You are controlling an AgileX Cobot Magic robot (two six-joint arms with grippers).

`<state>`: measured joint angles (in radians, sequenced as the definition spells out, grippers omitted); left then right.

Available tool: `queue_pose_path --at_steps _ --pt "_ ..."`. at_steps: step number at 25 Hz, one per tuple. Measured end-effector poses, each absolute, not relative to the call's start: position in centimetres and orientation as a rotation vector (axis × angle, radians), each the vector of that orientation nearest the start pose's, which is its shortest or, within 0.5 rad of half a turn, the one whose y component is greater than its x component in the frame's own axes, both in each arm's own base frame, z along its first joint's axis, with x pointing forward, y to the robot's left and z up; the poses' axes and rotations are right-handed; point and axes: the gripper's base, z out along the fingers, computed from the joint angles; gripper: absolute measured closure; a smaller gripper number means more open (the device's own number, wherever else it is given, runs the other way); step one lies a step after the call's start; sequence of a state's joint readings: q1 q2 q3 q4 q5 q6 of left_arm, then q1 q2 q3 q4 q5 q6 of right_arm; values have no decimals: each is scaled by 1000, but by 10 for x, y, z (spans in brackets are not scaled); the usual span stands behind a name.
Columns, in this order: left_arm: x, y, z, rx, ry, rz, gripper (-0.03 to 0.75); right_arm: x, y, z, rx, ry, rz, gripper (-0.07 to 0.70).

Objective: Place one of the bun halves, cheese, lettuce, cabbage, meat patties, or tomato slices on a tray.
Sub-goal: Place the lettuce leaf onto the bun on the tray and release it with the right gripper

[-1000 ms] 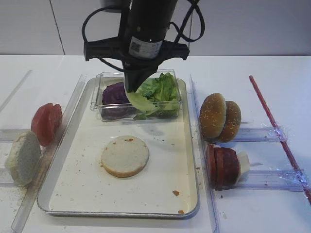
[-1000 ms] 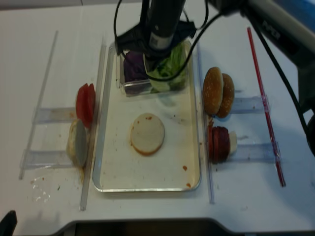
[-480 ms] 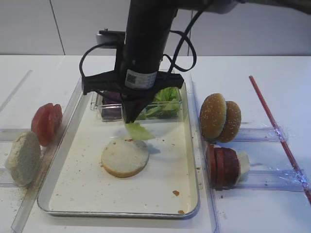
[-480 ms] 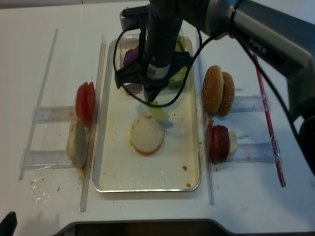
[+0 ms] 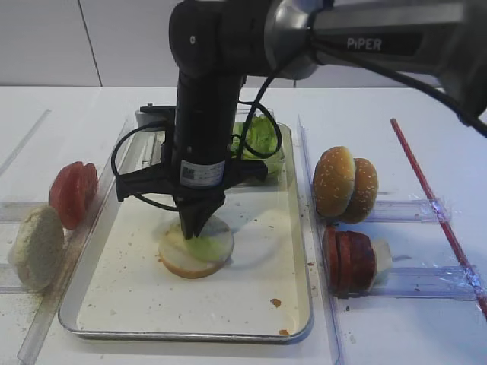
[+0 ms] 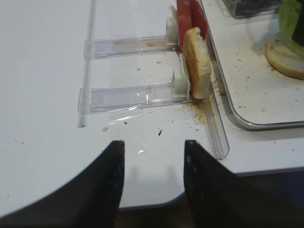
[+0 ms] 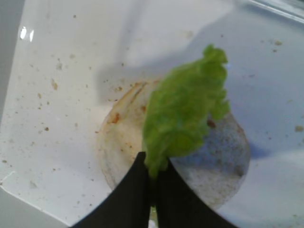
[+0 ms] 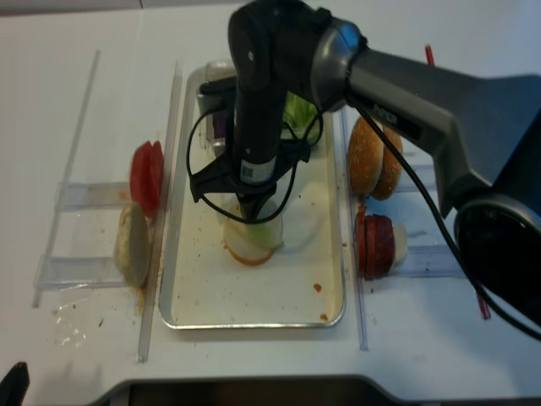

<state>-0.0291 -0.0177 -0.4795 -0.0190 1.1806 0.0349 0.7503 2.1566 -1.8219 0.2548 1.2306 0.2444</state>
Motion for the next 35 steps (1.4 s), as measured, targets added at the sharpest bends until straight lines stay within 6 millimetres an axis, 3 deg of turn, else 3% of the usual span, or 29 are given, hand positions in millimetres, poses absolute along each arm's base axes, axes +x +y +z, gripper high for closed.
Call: queue_pose_path --at_steps 8,24,31,35 --pt "-11 -1 262 72 2166 -20 430 310 322 207 -683 3078 411 555" --pt "-11 -1 262 72 2166 -20 429 311 320 207 -699 3063 365 160" --pt "-11 -1 262 72 2166 -20 430 308 315 234 -692 2999 372 137" --pt "-11 -1 262 72 2166 -20 430 307 314 238 -690 2990 382 136"
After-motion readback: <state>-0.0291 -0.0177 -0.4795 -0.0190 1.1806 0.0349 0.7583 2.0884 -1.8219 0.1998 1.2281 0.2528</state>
